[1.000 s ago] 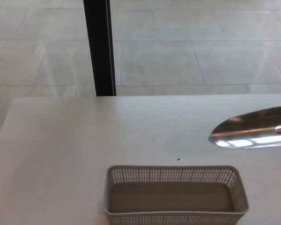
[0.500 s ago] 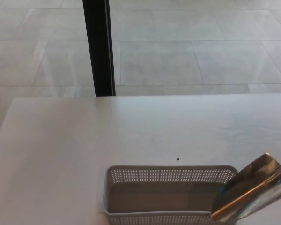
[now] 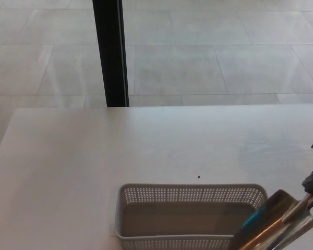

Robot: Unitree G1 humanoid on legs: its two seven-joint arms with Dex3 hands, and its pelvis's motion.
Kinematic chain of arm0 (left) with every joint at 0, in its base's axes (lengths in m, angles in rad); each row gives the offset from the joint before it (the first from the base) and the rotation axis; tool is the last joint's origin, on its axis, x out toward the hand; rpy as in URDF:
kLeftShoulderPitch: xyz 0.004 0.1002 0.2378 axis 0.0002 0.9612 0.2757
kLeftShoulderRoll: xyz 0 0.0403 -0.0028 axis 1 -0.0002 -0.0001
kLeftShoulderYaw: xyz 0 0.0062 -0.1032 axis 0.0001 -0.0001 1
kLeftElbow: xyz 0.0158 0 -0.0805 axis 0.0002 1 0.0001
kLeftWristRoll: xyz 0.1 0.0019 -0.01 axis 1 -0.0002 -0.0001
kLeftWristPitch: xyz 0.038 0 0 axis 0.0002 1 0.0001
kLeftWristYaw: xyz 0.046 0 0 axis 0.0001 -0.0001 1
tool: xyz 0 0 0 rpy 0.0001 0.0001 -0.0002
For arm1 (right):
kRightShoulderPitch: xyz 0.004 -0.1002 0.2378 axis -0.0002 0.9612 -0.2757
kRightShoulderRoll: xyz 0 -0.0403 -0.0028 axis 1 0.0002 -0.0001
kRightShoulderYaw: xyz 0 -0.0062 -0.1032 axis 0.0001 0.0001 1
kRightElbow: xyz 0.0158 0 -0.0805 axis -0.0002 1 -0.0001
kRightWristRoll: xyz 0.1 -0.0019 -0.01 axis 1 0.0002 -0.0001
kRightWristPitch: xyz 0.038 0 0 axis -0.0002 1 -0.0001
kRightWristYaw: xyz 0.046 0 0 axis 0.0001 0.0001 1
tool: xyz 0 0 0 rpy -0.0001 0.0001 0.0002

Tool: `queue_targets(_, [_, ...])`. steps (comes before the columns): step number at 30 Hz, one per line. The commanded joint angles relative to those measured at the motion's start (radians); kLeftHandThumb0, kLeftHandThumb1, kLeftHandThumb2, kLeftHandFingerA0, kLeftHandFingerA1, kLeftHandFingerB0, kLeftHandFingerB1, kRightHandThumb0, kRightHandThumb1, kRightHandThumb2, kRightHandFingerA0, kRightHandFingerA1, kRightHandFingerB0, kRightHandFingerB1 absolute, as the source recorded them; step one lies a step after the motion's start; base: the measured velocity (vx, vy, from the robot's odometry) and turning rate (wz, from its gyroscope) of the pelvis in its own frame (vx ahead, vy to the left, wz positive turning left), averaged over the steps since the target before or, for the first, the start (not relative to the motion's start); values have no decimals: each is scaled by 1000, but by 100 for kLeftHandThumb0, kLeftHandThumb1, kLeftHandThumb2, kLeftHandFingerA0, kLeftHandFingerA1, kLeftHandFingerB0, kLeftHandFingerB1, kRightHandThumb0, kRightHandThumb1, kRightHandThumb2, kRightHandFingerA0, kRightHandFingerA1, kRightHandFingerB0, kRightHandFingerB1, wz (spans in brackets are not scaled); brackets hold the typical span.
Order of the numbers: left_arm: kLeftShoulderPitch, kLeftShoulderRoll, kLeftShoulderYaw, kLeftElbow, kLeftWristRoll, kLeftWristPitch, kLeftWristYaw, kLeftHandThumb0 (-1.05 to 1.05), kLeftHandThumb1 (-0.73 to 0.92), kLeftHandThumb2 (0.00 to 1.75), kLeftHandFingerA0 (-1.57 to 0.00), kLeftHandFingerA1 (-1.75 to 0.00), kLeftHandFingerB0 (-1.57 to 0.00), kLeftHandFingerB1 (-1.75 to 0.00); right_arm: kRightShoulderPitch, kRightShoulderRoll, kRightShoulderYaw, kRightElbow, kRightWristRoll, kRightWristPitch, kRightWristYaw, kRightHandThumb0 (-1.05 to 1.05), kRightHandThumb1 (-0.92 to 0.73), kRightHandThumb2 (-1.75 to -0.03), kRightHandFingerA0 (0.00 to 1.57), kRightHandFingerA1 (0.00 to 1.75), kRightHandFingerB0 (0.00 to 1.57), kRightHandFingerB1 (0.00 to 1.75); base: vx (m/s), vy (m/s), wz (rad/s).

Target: A garden tool is kept on the righthand side and a container is kept on the lefthand side on a desk infront of the robot. the robot uses its right hand to pick up the garden tool and makes a scooping motion inside the container

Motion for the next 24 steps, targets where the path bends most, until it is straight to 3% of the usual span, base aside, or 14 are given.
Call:
queue_targets(1, [15, 9, -5, 7, 3, -19, -2, -60, 64, 59, -73, -90, -66, -49, 11, 58, -49, -21, 132, 228, 378, -27, -67, -73, 83, 175, 73, 138, 0, 0, 0])
queue_targets(4, [19, 5, 7, 6, -12, -12, -8, -58, 64, 59, -71, -74, -64, -47, -9, 74, -61, 35, 237, 202, 407, -21, -64, -81, 82, 175, 72, 149, 0, 0, 0])
queue_targets(7, [35, 4, 12, -5, -20, -20, -15, -60, 63, 59, -68, -74, -66, -50, -33, 85, -80, 139, 370, 131, 421, -21, -63, -85, 81, 175, 70, 153, 0, 0, 0])
queue_targets(8, [39, 6, 6, -14, -15, -30, -22, -59, 65, 60, -72, -84, -66, -52, -42, 92, -87, 164, 398, 129, 434, -20, -62, -87, 80, 175, 69, 154, 0, 0, 0])
queue_targets(9, [38, 5, 7, -17, -17, -27, -20, -58, 64, 60, -72, -86, -65, -52, -52, 97, -92, 200, 408, 106, 418, -8, -55, -93, 94, 172, 66, 145, 0, 0, 0])
queue_targets(10, [35, 7, 3, -20, -13, -24, -23, -58, 65, 60, -70, -86, -64, -51, -70, 104, -106, 248, 430, 84, 404, -14, -55, -92, 82, 175, 72, 155, 0, 0, 0])
queue_targets(13, [28, 4, 4, -12, -13, -14, -14, -55, 66, 59, -69, -77, -61, -49, -85, 107, -122, 278, 452, 89, 427, -16, -56, -96, 81, 175, 71, 158, 0, 0, 0])
queue_targets(14, [25, 2, 5, -7, -12, -9, -9, -56, 66, 60, -70, -84, -64, -51, -87, 109, -134, 298, 463, 93, 430, -14, -58, -94, 79, 175, 69, 159, 0, 0, 0])
queue_targets(16, [25, -3, 6, -1, -12, -11, -5, -55, 66, 60, -69, -78, -63, -50, -98, 112, -139, 324, 460, 80, 422, -15, -57, -92, 78, 175, 67, 161, 0, 0, 0])
queue_targets(17, [26, -3, 5, 0, -10, -12, -3, -55, 66, 60, -71, -85, -65, -51, -101, 114, -142, 329, 461, 81, 429, -16, -59, -92, 78, 175, 67, 161, 0, 0, 0])
queue_targets(18, [27, -3, 6, 2, -10, -16, -4, -57, 66, 60, -67, -74, -63, -49, -104, 117, -146, 349, 465, 79, 429, -16, -60, -96, 79, 175, 67, 162, 0, 0, 0])
queue_targets(22, [30, -3, 11, -4, -16, -14, -9, -55, 66, 60, -67, -68, -60, -47, -116, 118, -151, 399, 445, 70, 425, -16, -62, -91, 79, 175, 69, 156, 0, 0, 0])
queue_targets(24, [24, 2, 5, -7, -10, -17, -9, -54, 67, 60, -71, -78, -63, -49, -120, 116, -151, 404, 429, 69, 426, -18, -62, -88, 79, 175, 69, 156, 0, 0, 0])
